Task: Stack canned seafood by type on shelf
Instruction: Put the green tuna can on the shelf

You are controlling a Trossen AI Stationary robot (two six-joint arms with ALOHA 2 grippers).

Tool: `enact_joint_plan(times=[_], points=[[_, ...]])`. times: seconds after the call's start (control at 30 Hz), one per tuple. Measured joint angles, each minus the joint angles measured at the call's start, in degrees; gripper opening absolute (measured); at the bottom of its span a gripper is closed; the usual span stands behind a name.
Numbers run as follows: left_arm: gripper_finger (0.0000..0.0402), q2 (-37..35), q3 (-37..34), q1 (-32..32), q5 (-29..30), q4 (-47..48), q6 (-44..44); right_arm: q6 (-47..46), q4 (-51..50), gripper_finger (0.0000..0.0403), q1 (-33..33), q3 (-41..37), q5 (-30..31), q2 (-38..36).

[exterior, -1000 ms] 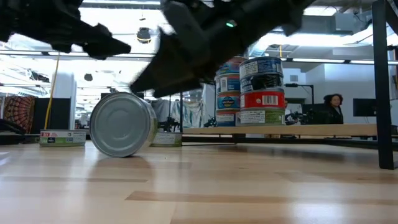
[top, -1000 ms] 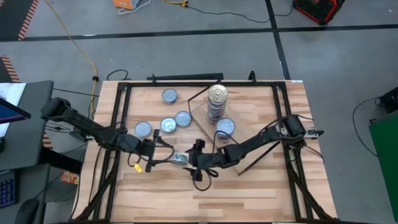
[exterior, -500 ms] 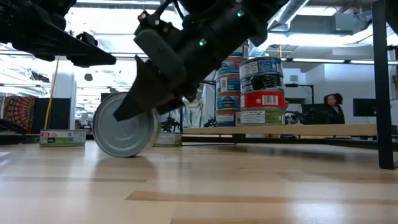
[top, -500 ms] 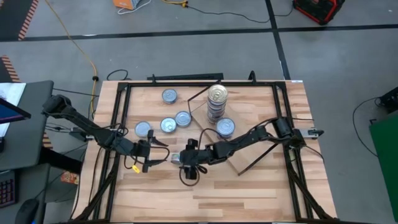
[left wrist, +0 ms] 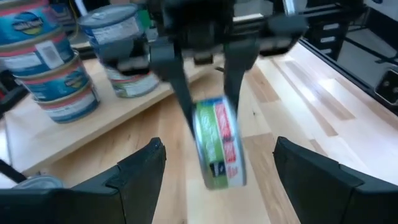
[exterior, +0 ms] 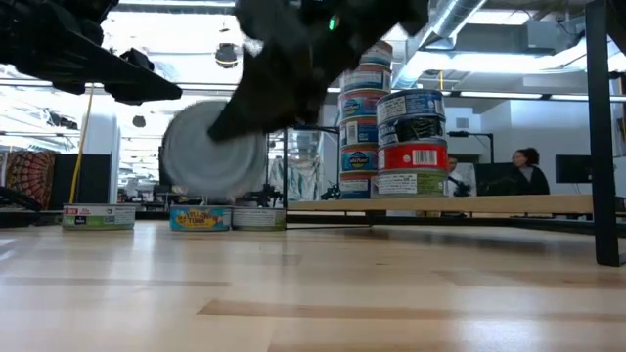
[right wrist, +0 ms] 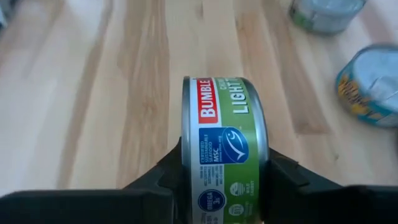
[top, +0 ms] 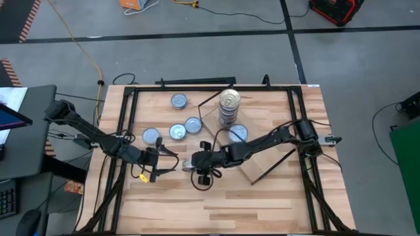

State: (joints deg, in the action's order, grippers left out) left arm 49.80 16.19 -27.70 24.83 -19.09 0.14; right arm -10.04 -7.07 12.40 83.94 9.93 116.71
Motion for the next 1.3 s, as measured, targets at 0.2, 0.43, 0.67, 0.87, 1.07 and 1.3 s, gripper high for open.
enact_joint_plan(times=[0.2,0.43,0.67,0.87,1.07,1.3], points=[[0.029,0.02,0.04,1.51,2.68,-1.36,-3.28,1.99,-2.36,0.0161,0.33,0.0,-0.1,-3.95],[0.029,0.02,0.38,1.7,4.81,-1.17,-9.14,2.43,-11.35,0.016,0.4,-0.01,-1.2,-10.92],[0.029,0.1,2.25,1.74,10.22,-4.58,-10.79,1.67,-18.58,0.0162,-1.19,0.0,-5.65,-14.77],[0.029,5.2,2.32,1.69,5.12,-10.92,-8.6,-1.9,-24.84,0.016,-2.51,0.0,-12.88,-16.28],[0.029,11.99,2.32,1.7,5.08,-13.05,-13.69,-3.51,-33.91,0.0163,-2.8,0.0,-14.75,-18.37],[0.029,12.66,2.32,1.7,5.38,-18.92,-14.43,-8.13,-38.98,0.0159,-2.35,-0.02,-17.27,-20.67]])
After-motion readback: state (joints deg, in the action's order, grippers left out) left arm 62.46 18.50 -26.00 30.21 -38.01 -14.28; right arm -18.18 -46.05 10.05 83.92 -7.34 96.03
